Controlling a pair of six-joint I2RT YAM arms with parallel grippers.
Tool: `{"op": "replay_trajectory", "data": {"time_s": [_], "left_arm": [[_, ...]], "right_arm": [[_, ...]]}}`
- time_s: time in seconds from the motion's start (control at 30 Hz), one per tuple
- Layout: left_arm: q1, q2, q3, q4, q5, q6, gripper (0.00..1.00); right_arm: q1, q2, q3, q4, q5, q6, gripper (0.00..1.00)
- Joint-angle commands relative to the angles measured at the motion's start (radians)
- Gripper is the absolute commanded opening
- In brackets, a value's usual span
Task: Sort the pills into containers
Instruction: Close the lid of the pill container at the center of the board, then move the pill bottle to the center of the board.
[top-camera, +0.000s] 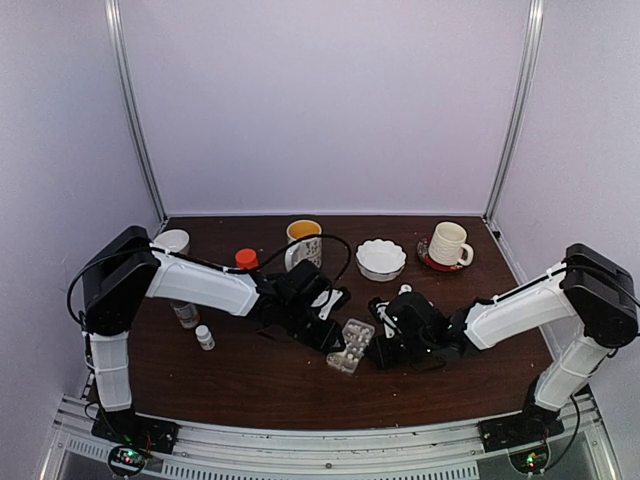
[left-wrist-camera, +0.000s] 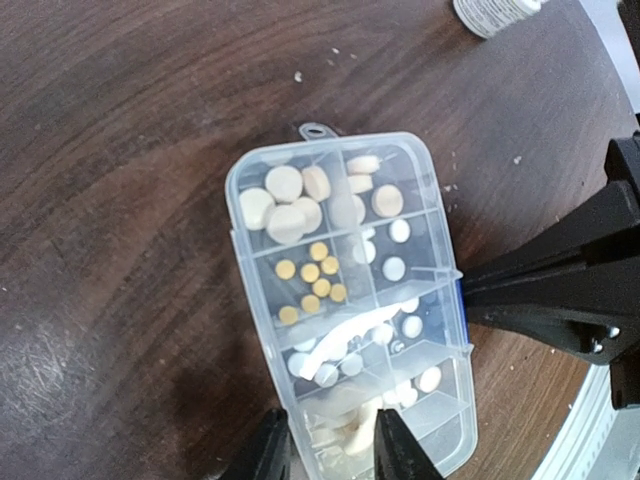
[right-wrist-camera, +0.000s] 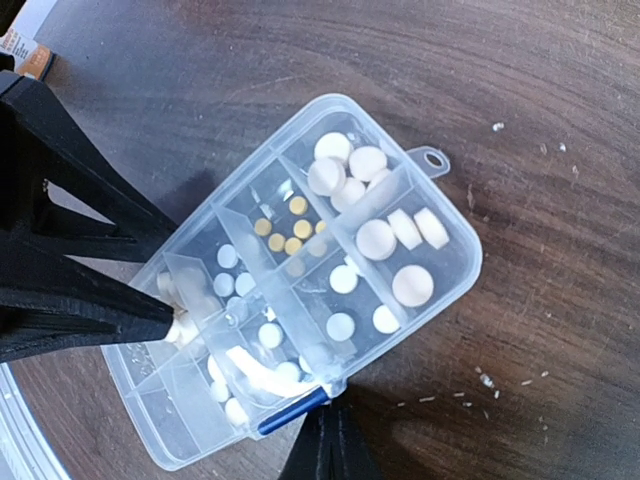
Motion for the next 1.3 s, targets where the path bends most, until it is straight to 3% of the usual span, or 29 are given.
{"op": "replay_trajectory", "data": {"time_s": [0.0,0.27,0.43,0.7,0.87,1.07,1.2,1.27], "left_arm": [[-0.001,0.043,-0.012,0.066,0.061,-0.022,0.3],[-0.001,0.062,-0.017,0.124,0.145,-0.04,0.29],[-0.001,0.058,-0.017,0.113,0.117,-0.048,0.29],[0.013,-0.065,-0.054,0.053,-0.112,-0.044,0.44],[0.022,-0.204,-0.057,-0.018,-0.285,-0.015,0.48],[0.04,-0.408,-0.08,-0.15,-0.49,0.034,0.55],[0.074,-0.558,-0.168,-0.2,-0.584,0.025,0.6],[0.093,-0.64,-0.226,-0.251,-0.64,-0.004,0.68]], "right_arm": [[0.004,0.054,0.004,0.063,-0.022,0.025,0.0],[0.004,0.081,-0.016,0.165,-0.06,0.073,0.0],[-0.001,0.068,-0.025,0.16,0.009,0.092,0.0],[-0.003,-0.099,-0.092,0.109,0.172,0.041,0.0],[-0.003,-0.265,-0.157,0.111,0.249,-0.025,0.0],[-0.006,-0.534,-0.216,0.062,0.367,-0.15,0.14],[-0.023,-0.712,-0.245,-0.004,0.488,-0.208,0.44],[-0.044,-0.79,-0.258,-0.042,0.536,-0.22,0.6]]}}
